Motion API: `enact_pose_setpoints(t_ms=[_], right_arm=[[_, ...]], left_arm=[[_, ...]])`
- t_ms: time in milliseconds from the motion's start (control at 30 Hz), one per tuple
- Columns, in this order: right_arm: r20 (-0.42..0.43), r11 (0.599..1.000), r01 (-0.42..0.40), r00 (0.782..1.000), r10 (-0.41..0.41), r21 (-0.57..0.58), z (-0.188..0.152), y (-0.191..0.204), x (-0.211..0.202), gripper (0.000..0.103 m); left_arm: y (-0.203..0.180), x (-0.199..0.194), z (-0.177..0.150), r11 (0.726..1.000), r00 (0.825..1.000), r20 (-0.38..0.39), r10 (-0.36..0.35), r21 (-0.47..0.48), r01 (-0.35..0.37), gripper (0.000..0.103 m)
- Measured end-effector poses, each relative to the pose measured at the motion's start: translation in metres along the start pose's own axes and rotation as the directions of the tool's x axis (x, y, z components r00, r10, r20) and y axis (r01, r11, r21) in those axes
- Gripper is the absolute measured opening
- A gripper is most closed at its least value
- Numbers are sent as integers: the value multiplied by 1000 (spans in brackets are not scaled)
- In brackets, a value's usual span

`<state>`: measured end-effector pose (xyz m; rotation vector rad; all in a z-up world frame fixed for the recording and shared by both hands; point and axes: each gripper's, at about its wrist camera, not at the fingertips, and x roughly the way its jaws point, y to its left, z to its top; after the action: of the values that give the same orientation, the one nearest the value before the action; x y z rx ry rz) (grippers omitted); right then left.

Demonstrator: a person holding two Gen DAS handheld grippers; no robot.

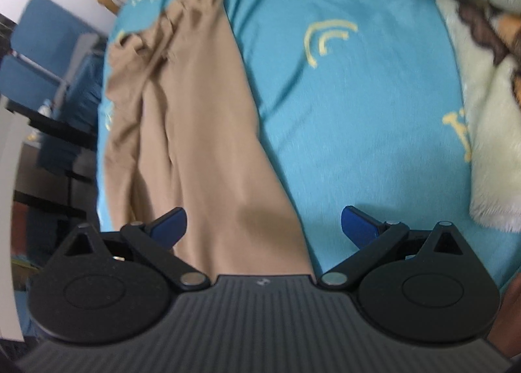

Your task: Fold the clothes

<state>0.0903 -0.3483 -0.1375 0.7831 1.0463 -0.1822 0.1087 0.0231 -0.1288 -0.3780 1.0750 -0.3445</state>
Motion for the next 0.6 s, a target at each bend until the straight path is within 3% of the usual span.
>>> enact_pose_setpoints(t_ms=[67,200,233,300,333,433,500,533,600], right_arm=[[-40,1000,-6,999,6,15,-6,0,8,103],[-50,1000,14,999,-14,-10,-21,7,11,103],[-59,1000,15,998,-17,-19,-26,9,11,103],[-87,998,22,996,-26,-52,-38,17,11,103],[-102,997,28,994,-36,-74,-44,21,10,103],[-145,987,47,987,-69,-152,-63,33,7,95],[-142,969,78,983,-113,-236,-75,43,5,71],[-142,965,83,982,-122,-249,-78,44,3,61],[-150,963,83,981,-124,-256,-80,45,-1,11]], left_arm=[[0,13,1,1000,998,-66,-4,6,4,82],[-5,17,-5,998,993,-113,-26,55,32,81],[-6,17,-7,997,991,-128,-44,55,52,76],[-8,15,-13,996,989,-139,-50,73,60,55],[-9,13,-16,995,988,-145,-52,82,64,51],[-12,13,-22,993,985,-171,-30,106,49,25],[-14,12,-23,992,986,-168,-14,121,35,5],[-14,8,-22,992,988,-151,-21,121,39,5],[-14,0,-22,991,993,-114,-37,122,51,3]])
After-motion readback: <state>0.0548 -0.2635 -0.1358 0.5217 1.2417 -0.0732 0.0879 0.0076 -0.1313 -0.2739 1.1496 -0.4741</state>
